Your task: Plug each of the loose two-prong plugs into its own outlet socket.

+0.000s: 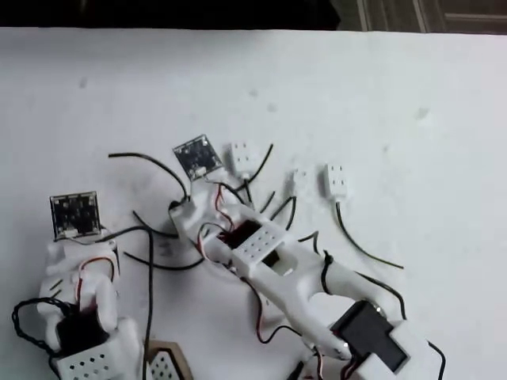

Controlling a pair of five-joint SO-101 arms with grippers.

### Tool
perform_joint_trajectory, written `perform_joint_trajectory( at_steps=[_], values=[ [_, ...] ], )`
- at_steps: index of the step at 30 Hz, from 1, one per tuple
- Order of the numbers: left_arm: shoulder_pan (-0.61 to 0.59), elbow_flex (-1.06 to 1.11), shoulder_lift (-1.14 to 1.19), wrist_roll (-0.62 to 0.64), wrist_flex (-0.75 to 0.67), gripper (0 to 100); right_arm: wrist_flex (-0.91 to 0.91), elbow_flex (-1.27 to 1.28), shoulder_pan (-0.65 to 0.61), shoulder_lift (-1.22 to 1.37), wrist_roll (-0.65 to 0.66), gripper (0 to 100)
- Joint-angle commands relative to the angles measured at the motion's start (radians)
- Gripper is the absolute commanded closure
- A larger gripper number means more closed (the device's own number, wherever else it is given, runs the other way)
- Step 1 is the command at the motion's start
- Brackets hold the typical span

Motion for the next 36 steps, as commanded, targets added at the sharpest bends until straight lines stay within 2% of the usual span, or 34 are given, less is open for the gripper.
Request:
perform_joint_trajectory(
  at_steps=[1, 9, 13, 20, 31, 36],
  values=[
    [-0.012, -0.006, -0.007, -0.011, 0.006, 98, 0.008, -0.037, 0.010, 0.012, 0.014, 98.2],
    [-0.012, -0.006, -0.007, -0.011, 0.006, 98, 0.005, -0.095, 0.010, 0.183, 0.103, 98.2],
    [-0.012, -0.006, -0.007, -0.011, 0.006, 98, 0.036, -0.095, 0.008, 0.170, 0.112, 98.2],
    [-0.012, -0.006, -0.007, -0.011, 0.006, 98, 0.122, -0.097, 0.008, 0.171, 0.206, 98.2],
    [-0.012, -0.006, -0.007, -0.011, 0.006, 98, 0.124, -0.103, -0.024, 0.199, 0.351, 98.2],
    [-0.012, -0.006, -0.007, -0.011, 0.006, 98, 0.242, -0.153, -0.025, 0.211, 0.385, 98.2]
  ],
)
